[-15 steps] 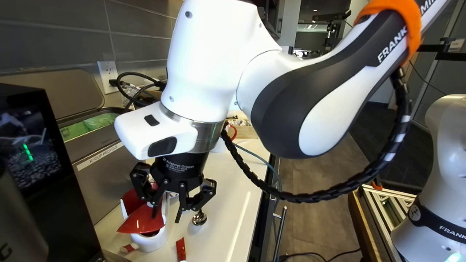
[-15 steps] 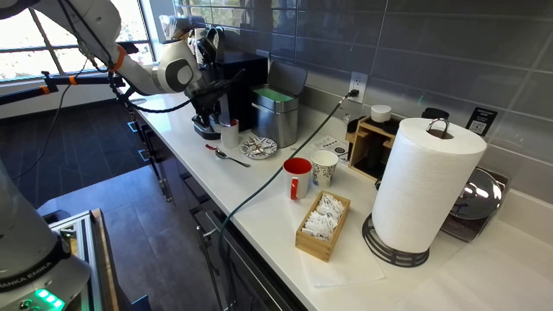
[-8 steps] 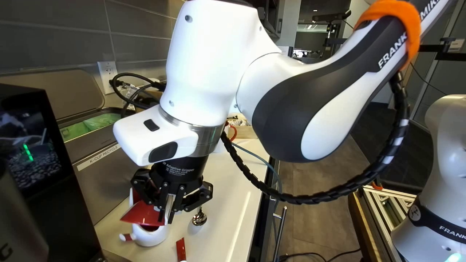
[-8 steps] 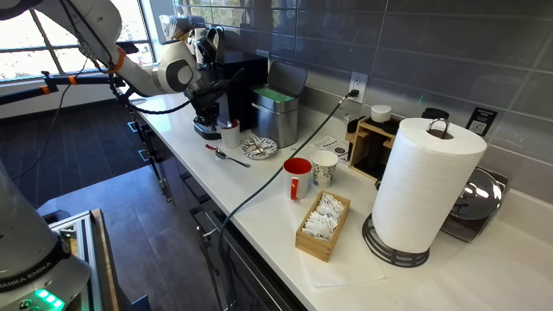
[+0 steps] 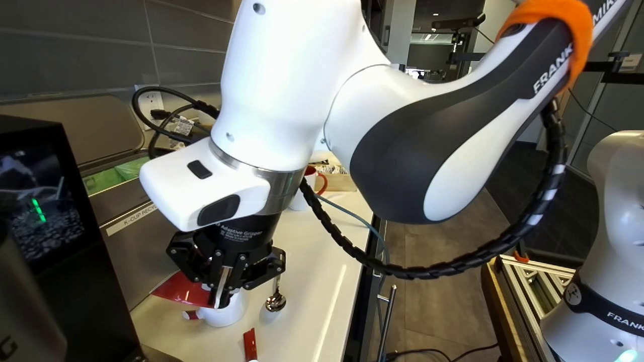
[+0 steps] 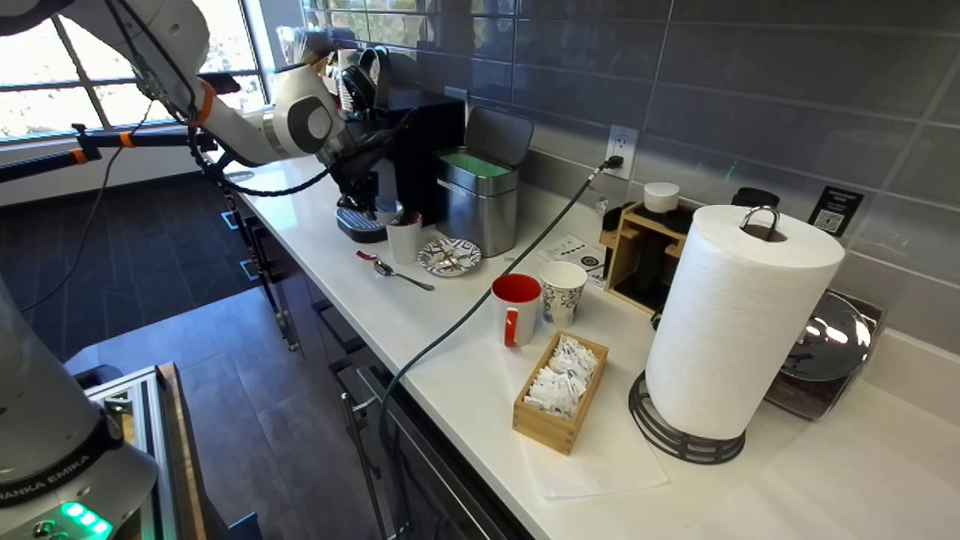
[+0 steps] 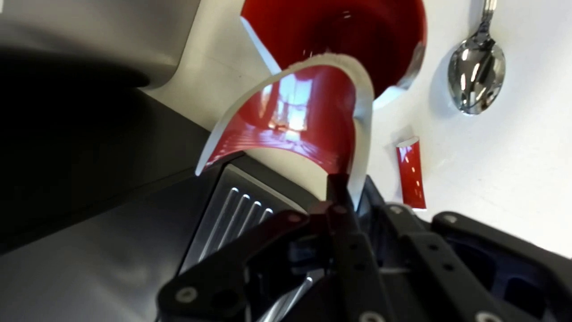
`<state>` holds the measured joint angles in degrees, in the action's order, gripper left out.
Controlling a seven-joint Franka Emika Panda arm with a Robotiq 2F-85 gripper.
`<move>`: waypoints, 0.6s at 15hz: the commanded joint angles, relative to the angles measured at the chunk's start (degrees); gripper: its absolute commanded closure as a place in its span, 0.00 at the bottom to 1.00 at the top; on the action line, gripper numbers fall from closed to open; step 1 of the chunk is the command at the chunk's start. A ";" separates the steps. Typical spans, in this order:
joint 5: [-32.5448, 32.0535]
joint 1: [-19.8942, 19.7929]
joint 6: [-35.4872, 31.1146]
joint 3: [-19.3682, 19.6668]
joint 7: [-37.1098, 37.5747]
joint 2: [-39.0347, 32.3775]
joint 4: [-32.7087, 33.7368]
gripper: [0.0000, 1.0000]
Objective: Move the broken mug piece closer to the cup
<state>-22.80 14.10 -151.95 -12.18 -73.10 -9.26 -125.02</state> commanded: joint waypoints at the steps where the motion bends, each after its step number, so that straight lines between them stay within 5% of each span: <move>1: -2.16 -0.10 -0.84 -0.62 0.10 0.06 1.27 0.98; 9: -1.09 -2.97 -0.93 2.13 7.94 8.14 0.18 0.98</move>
<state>-23.41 12.99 -151.95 -11.50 -69.35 -4.65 -122.98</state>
